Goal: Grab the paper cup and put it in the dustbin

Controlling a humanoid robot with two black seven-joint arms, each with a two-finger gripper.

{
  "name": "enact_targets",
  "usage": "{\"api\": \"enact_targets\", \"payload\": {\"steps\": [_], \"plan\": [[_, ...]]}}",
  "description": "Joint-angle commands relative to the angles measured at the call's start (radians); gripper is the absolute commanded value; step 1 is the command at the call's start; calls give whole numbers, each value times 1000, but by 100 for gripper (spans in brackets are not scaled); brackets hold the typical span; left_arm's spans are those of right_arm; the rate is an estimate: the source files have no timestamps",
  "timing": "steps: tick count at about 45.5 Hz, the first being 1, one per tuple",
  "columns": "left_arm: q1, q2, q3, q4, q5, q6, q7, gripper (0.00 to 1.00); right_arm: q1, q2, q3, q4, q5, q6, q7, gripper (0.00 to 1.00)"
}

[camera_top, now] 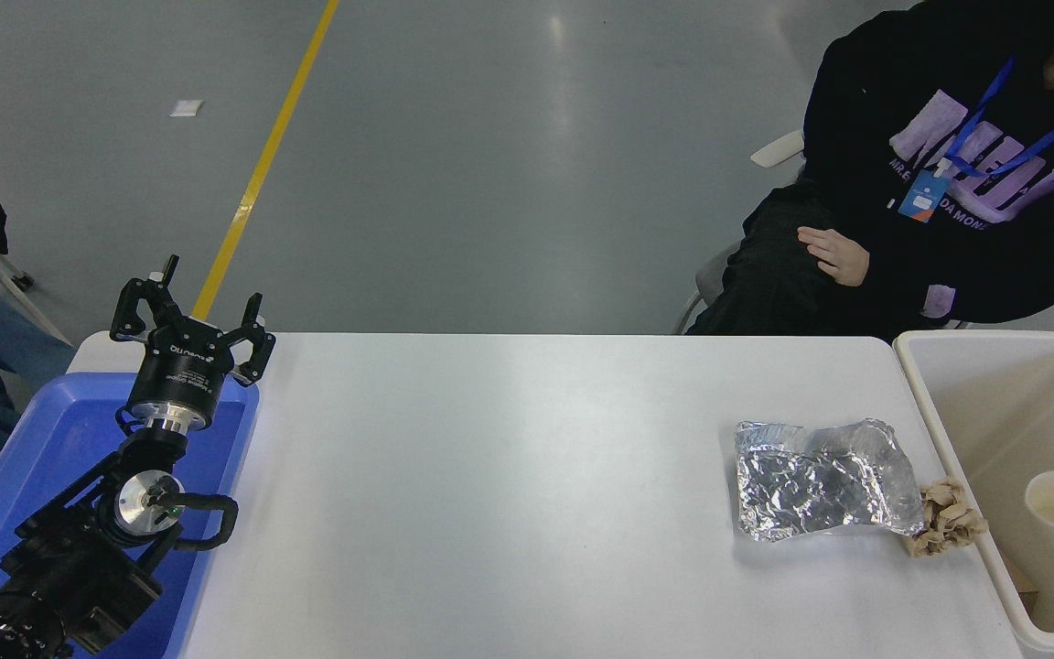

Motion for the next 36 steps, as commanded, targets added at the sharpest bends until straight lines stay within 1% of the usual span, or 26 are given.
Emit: {"api": "enact_targets", "payload": {"steps": [1,2,4,5,10,12,16,21,25,31,36], "plan": [[-2,0,0,0,0,0,0,98,57,-24,1,97,1,-17,2,78],[-2,0,0,0,0,0,0,98,74,-36,0,112,1,-15,2,80],[-2,0,0,0,0,0,0,98,112,-71,-5,153,1,-17,2,90],[-2,0,0,0,0,0,0,98,132,-88,-11,179,1,-15,2,92],[-2,0,0,0,0,0,0,98,230,-154,-43,333,1,-15,2,95],[-2,0,0,0,0,0,0,98,273,-182,-74,394,1,-15,2,100],[-2,0,2,0,0,0,0,98,371,-206,-195,511,1,-11,0,100],[-2,0,2,0,0,0,0,98,560,-209,-390,721,1,-5,0,100],[-2,0,2,0,0,0,0,98,703,-212,-483,870,1,-1,0,100],[-2,0,3,0,0,0,0,98,858,-217,-545,1008,1,14,0,100],[-2,0,3,0,0,0,0,98,980,-215,-569,1086,1,113,0,100]]}}
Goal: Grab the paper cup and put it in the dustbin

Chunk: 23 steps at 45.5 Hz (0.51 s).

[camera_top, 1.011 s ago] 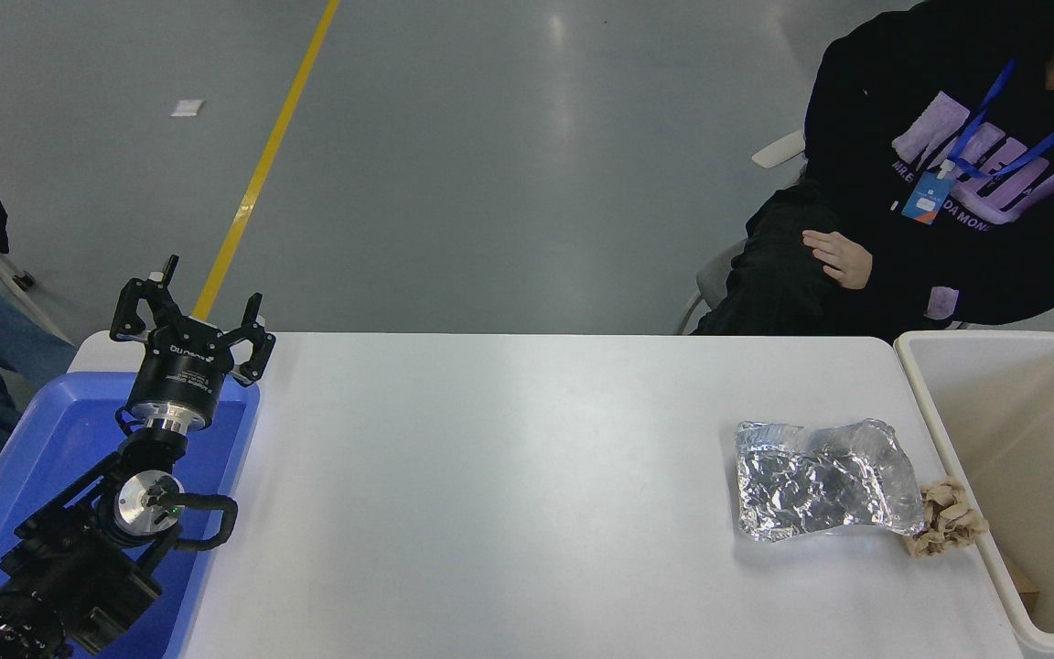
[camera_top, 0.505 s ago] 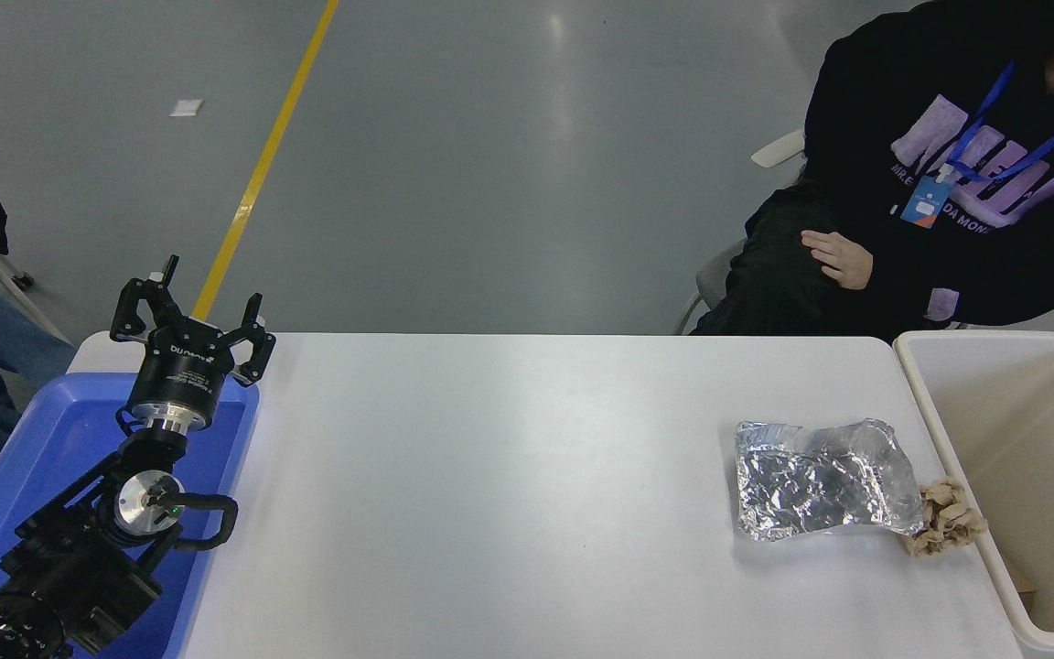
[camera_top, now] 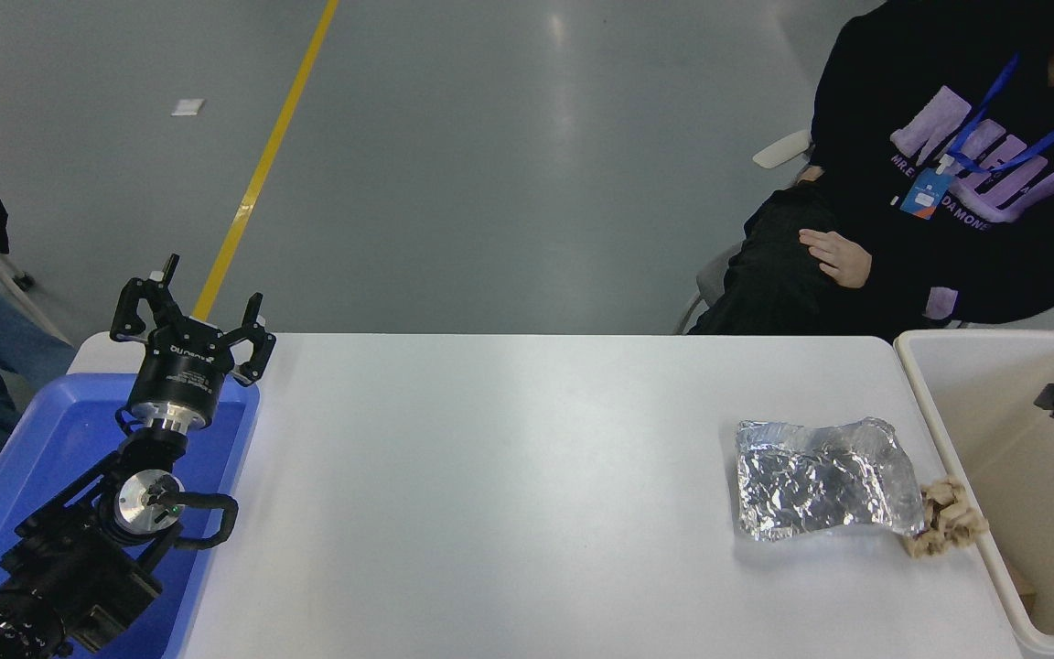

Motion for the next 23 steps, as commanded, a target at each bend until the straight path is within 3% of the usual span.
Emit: {"api": "enact_targets", "payload": {"steps": [1,11,13,23], "plan": [[0,0,1,0,0,0,0,98,319,-13,-137,262,0,139,0,100],[0,-2,1,0,0,0,0,98,607,54,-173,270,-13,707,0,100],[0,0,1,0,0,0,0,98,639,94,-179,273,-14,762,0,100],[2,0,-1,0,0,0,0,98,799,212,-165,365,-16,762,0,100]]}}
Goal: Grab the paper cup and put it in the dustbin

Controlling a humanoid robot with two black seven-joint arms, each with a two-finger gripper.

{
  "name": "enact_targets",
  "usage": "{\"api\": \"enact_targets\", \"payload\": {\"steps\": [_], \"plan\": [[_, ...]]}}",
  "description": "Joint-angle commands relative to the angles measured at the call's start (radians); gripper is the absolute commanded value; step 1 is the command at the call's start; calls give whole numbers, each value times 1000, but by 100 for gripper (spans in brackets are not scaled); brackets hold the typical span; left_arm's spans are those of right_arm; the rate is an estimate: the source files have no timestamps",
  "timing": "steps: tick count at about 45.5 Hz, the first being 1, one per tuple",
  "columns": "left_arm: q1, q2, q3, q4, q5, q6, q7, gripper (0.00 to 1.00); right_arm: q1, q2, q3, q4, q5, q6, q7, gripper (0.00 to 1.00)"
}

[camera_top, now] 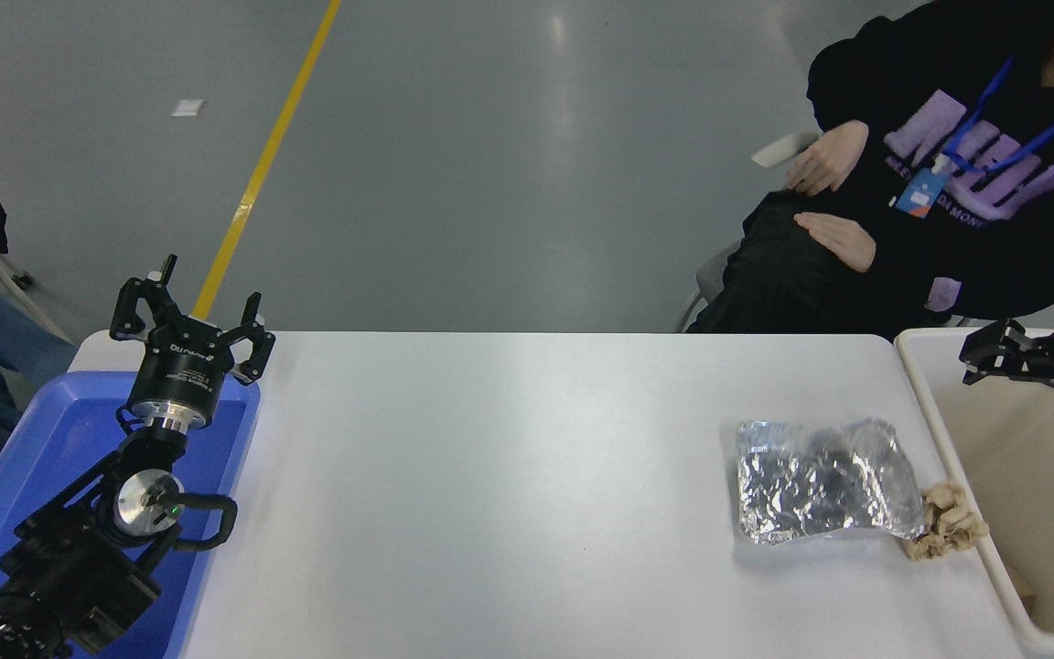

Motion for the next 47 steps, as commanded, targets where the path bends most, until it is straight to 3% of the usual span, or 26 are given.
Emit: {"api": "enact_targets", "payload": {"steps": [1,18,47], "plan": [[0,0,-1,2,0,0,0,98,229,120,-7,118,-4,144,0,100],[1,0,-1,0,0,0,0,98,344,247,50,195,13,144,0,100],[0,0,0,0,0,0,2,98,410,247,55,189,15,144,0,100]]}}
